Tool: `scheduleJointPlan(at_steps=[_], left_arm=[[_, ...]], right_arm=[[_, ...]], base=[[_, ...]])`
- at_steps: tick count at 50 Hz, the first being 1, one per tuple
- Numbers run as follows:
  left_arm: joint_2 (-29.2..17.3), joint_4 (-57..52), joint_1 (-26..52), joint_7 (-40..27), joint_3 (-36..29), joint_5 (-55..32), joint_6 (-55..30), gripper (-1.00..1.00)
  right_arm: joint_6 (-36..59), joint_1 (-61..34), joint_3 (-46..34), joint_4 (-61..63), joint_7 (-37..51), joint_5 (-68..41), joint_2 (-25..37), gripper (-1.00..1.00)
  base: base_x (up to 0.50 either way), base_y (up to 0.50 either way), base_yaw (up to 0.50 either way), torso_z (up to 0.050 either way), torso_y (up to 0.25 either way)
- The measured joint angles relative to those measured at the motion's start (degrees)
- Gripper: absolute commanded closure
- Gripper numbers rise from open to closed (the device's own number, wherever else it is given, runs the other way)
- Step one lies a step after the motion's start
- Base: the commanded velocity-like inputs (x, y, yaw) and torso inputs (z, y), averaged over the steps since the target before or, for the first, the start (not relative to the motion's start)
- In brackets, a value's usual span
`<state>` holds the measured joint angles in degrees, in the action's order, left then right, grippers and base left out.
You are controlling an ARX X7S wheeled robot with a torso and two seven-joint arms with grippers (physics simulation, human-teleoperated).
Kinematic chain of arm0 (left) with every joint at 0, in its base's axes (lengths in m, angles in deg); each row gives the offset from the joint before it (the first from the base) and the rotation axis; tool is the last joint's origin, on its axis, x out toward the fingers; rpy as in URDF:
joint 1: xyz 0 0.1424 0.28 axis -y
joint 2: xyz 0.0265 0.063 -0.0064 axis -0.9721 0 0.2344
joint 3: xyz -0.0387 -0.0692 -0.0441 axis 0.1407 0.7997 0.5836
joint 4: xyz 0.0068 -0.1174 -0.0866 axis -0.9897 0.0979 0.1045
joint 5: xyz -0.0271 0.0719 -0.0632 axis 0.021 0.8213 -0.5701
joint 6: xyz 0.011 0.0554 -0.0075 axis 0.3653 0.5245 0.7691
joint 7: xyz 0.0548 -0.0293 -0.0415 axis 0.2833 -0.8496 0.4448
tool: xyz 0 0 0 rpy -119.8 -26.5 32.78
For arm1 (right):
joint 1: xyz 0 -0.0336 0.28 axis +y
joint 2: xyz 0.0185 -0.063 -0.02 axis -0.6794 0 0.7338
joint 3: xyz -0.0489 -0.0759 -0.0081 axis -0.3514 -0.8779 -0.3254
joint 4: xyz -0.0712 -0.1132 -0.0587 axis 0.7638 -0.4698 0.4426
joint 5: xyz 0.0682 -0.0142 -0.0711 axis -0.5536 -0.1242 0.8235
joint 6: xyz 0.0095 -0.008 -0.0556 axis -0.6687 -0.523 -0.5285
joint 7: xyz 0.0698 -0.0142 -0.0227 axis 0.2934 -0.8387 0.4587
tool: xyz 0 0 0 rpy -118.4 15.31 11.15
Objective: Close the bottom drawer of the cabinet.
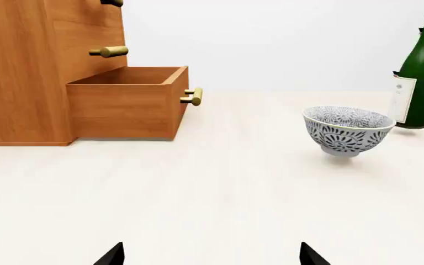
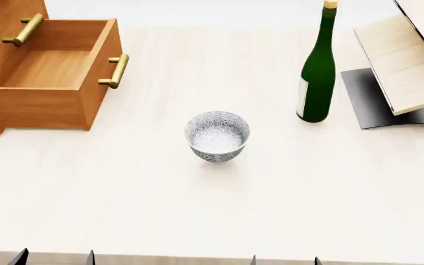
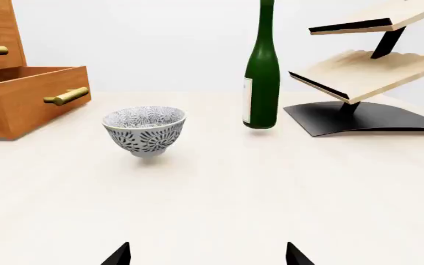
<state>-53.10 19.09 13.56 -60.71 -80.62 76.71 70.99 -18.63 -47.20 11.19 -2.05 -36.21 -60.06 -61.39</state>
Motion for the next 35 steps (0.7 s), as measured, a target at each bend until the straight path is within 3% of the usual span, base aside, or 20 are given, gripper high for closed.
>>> scheduleJointPlan(at_steps=[35], left_arm=[[-3.96,-0.47,-0.60,-4.12,-5.15,-1.06,-0.29,-1.00]], right_arm=[[2.59,-0.19,-4.47,-0.62,5.16,-2.69,3.52,-1.00]], base=[[0.00,0.00,0.00,0.000,0.000]])
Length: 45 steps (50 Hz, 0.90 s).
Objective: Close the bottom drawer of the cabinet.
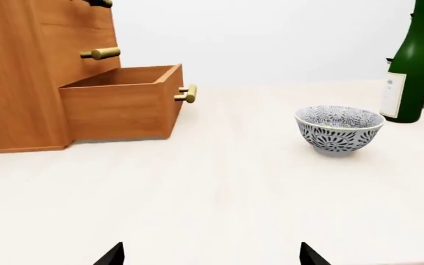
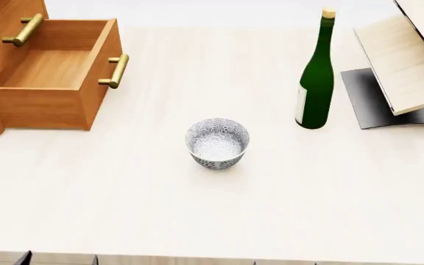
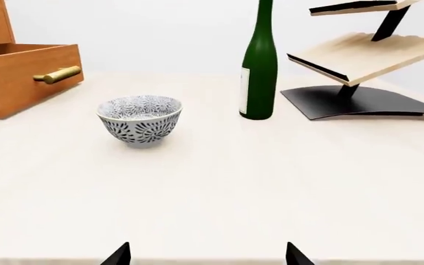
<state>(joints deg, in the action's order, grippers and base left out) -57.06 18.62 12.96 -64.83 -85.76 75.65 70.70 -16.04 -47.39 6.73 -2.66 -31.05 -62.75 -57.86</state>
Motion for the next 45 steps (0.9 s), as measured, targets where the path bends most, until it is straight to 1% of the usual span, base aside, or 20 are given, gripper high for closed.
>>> scheduleJointPlan(at_steps=[12,16,28,45], left_arm=[[-1.20,-0.59,-0.17,-1.95,-1.12,-0.07,0.82,-1.00],[-1.50,-2.01,-0.40,-2.49,-1.42,-0.25,-0.05,-1.00],[-3.12,-10.07,0.24,-3.54,-2.54,0.33,-7.62,-1.00],[-5.51,-21.89,1.06,-4.31,-0.98,-1.57,-18.38,-1.00]], right_arm=[[0.98,0.20,-1.59,1.08,1.82,-0.08,1.25,-1.00],[2.06,0.01,-1.89,2.35,2.49,0.07,1.72,-1.00],[9.99,-1.47,-1.57,11.08,3.54,-0.65,3.99,-1.00],[21.25,-5.66,-0.65,22.84,4.52,-1.49,6.66,-1.00]], base=[[0.00,0.00,0.00,0.000,0.000],[0.00,0.00,0.00,0.000,0.000],[0.00,0.00,0.00,0.000,0.000],[0.00,0.00,0.00,0.000,0.000]])
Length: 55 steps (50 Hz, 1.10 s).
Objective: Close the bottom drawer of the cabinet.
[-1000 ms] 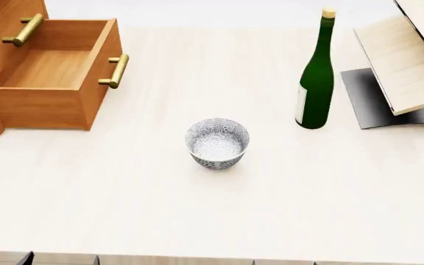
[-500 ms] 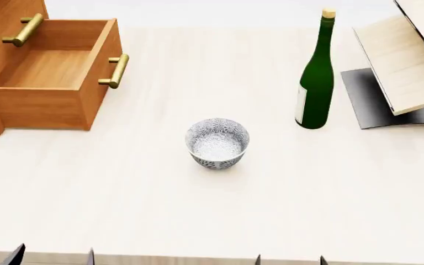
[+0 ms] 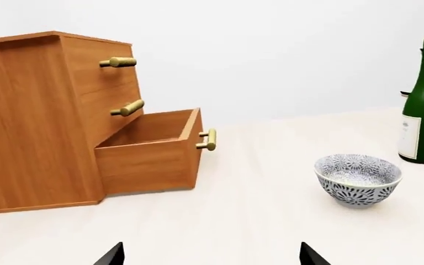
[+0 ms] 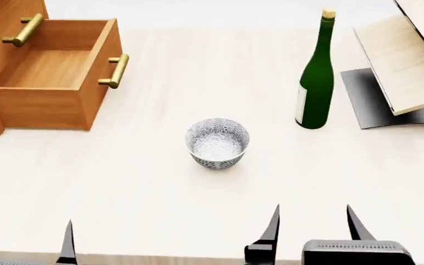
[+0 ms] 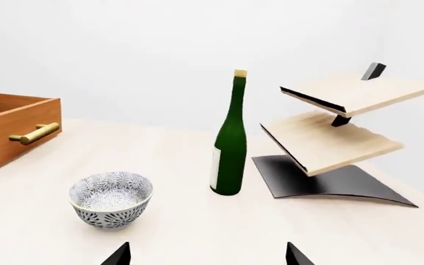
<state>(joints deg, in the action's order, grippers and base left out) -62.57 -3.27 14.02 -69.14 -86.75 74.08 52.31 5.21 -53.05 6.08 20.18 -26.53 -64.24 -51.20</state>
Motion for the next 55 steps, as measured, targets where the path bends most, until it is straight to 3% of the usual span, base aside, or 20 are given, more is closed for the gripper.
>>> scheduleJointPlan(at_steps=[21,55], left_arm=[[-1.33,-8.36,-0.14,-0.70,0.61,-2.43,-6.86,-1.00],[-2.94,-9.02,-0.25,-2.68,-0.22,-3.69,-7.12,-1.00]], right_arm=[[5.43,-3.23,-0.30,4.28,0.92,-0.29,1.57,-1.00],[4.91,-3.41,-1.45,4.02,2.03,-0.90,2.51,-1.00]], base=[[0.00,0.02,0.00,0.000,0.000],[0.00,0.50,0.00,0.000,0.000]])
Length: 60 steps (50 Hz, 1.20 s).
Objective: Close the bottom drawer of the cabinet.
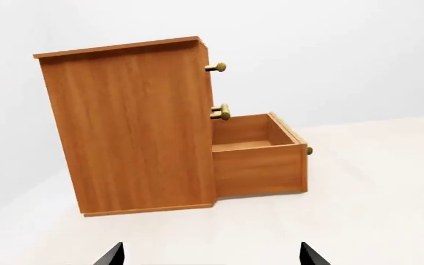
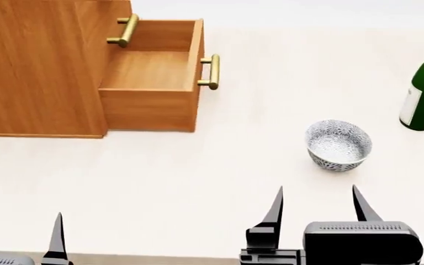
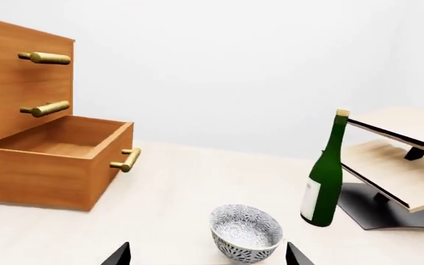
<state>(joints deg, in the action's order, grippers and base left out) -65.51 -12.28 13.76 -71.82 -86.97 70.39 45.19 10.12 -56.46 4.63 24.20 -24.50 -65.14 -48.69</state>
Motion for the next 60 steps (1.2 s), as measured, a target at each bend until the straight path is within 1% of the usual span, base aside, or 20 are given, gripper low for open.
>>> scheduleJointPlan(at_steps=[33,60], left_arm=[[-1.51,0.17,0.04,-1.87,-1.24,-1.16,0.10,-1.00],[-2.18,0.70,-0.03,-2.85,-2.00,-1.77,0.40,-1.00]], right_arm=[[-0.87,0.35,0.00,-0.20,0.85,-1.50,0.63,-1.00],[0.21,0.10,1.44,-0.17,1.81,-4.42,0.26,-1.00]], base=[[0.00,0.50,0.00,0.000,0.000],[0.00,0.03,0.00,0.000,0.000]])
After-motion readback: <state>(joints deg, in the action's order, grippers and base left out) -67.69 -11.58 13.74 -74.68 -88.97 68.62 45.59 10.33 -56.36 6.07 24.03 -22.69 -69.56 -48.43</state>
